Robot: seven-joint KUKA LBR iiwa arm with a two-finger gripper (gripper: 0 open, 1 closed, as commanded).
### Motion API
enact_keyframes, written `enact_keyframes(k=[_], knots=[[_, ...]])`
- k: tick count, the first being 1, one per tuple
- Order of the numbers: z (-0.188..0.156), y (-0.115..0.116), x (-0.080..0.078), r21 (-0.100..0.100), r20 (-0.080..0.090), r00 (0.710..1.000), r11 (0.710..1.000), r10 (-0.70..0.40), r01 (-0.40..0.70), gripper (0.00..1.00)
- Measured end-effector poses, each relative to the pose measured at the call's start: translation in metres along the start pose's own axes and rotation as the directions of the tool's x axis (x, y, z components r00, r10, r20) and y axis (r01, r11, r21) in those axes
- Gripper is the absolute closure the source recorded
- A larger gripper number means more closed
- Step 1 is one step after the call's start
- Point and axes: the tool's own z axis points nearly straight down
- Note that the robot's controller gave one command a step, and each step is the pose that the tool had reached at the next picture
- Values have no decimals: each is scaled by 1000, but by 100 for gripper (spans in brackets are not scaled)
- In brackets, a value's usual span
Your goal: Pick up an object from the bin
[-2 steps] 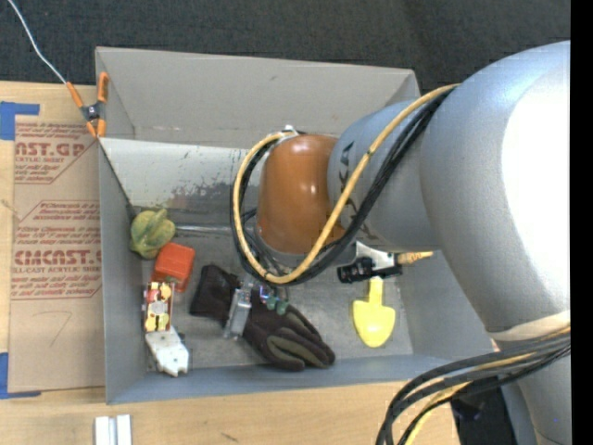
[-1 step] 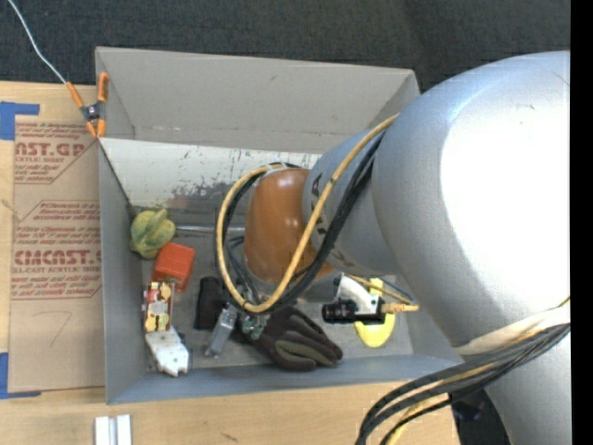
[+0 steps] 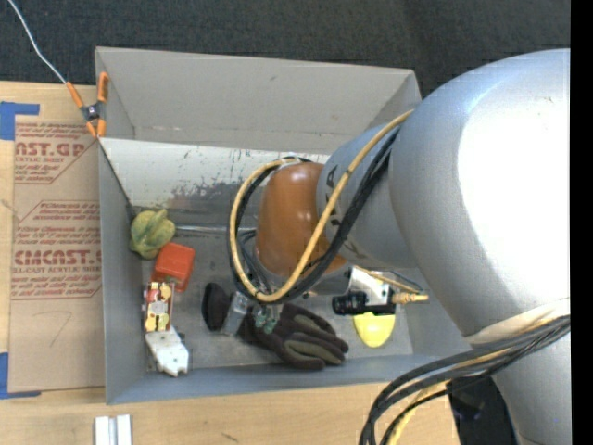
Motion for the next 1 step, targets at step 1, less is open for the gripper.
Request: enact_keyframes(k=[1], knots=[[0, 0, 0, 0, 0, 1000, 1000, 0, 0, 100]])
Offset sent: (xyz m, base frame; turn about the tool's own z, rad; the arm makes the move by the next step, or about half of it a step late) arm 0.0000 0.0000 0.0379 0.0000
